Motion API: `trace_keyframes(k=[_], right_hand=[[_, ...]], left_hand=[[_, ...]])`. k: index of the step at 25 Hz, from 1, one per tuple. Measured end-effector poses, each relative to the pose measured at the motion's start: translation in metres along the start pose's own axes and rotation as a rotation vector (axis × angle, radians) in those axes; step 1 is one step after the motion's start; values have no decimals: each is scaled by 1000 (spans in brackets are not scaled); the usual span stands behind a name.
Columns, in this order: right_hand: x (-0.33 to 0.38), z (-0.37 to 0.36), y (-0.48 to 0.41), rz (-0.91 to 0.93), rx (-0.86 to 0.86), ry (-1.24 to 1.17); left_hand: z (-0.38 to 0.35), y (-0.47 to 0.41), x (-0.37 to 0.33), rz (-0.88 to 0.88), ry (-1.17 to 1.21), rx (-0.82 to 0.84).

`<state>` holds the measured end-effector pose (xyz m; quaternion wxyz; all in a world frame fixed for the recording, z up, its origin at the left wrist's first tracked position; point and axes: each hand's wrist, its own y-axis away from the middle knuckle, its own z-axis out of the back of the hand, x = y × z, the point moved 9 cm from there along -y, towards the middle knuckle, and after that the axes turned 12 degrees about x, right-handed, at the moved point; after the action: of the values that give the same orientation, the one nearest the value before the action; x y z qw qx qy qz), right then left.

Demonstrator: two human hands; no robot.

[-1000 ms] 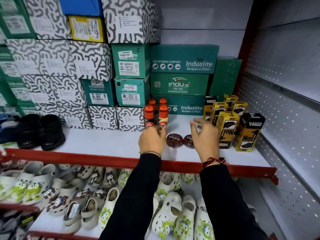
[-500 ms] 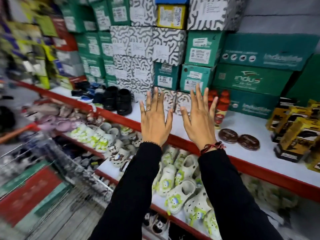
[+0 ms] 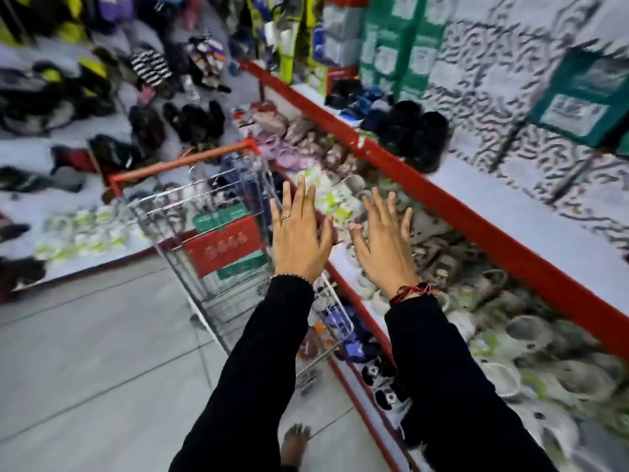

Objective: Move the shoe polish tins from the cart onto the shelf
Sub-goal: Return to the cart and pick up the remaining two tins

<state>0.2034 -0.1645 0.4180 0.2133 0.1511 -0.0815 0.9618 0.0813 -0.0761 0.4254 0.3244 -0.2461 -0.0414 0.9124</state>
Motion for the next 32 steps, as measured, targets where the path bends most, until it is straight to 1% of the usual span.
trace_keyframes(k=[2,4,6,9,12,14,16,18,21,23,26,32], right_hand=[[0,-22,-6,-2,39,-30],[11,-87,-27,32,256,-47],[17,-163,-34,7,494,-73],[3,-256,-38,-99,709,-141],[-20,-324,-34,-244,853,-170],[-40,-366,-31,-337,922,-166],[-61,-403,-30,-435,941,-168],[-81,-435,-29,-528,935,-173],[-103,-475,-27,-584,982,-117],[-115,-499,-27,-605,1018,-74],[-122,-522,-25,-572,1061,-27],[-131,-544,-23,-516,1099,19]], left_hand=[[-8,8,16,23,23,44],[-33,13,71,159,79,89],[-71,27,137,312,142,169],[-139,52,202,499,263,302],[-207,75,246,722,372,407],[-259,97,273,920,402,517],[-305,121,294,1099,379,648],[-340,140,310,1198,349,741],[-376,157,331,1299,313,786],[-398,160,345,1329,289,800],[-420,158,354,1287,213,870],[-439,158,354,1135,95,878]])
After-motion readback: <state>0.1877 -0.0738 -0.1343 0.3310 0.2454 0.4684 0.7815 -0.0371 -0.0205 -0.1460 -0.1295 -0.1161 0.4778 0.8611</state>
